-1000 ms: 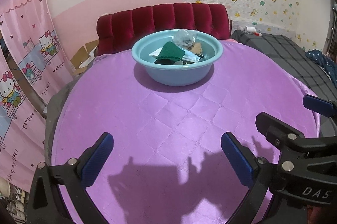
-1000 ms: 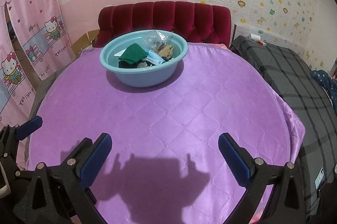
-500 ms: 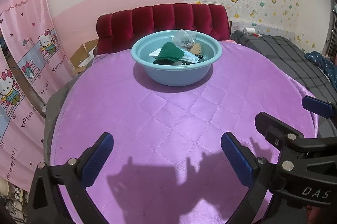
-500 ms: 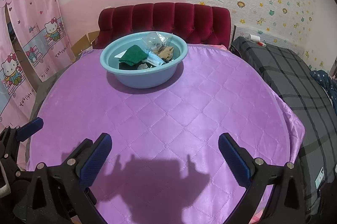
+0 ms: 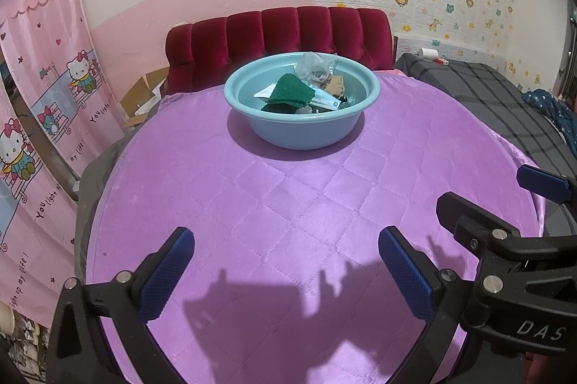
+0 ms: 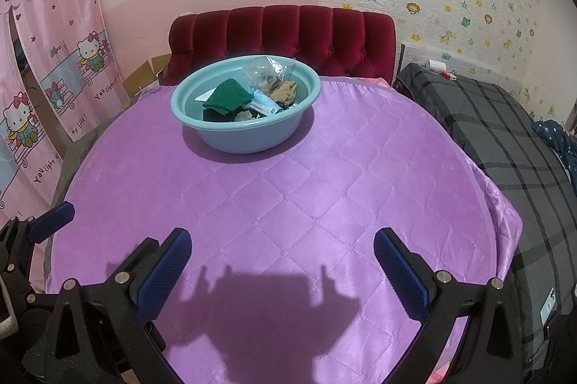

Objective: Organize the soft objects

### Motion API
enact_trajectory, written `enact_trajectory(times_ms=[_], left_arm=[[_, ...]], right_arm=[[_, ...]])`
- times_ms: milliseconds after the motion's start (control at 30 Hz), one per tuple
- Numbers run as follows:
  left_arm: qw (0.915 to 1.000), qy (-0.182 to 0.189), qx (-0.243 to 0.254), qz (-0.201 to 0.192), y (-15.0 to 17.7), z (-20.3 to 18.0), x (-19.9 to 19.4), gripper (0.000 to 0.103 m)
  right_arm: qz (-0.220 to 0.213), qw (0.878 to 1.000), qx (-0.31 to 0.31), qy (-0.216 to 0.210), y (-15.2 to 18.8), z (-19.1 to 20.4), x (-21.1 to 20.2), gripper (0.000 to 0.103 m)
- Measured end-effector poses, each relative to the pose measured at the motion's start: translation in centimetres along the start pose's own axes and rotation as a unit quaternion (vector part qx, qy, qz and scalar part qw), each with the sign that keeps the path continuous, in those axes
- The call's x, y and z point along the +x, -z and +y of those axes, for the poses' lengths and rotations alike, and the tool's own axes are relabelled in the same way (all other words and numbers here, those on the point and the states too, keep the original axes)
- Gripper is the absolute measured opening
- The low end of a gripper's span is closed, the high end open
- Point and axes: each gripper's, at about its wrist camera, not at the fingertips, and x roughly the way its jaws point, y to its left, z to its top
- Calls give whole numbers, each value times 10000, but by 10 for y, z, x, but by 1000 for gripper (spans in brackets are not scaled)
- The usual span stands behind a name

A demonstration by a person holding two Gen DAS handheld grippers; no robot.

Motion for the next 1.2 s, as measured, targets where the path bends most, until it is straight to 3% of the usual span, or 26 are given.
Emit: enact_trajectory(times_ms=[1200], left_arm=[[10000,21,21,18,-3,-16,1,103]], right_arm=[[-179,9997,-136,80,-1,-12,-4,103]])
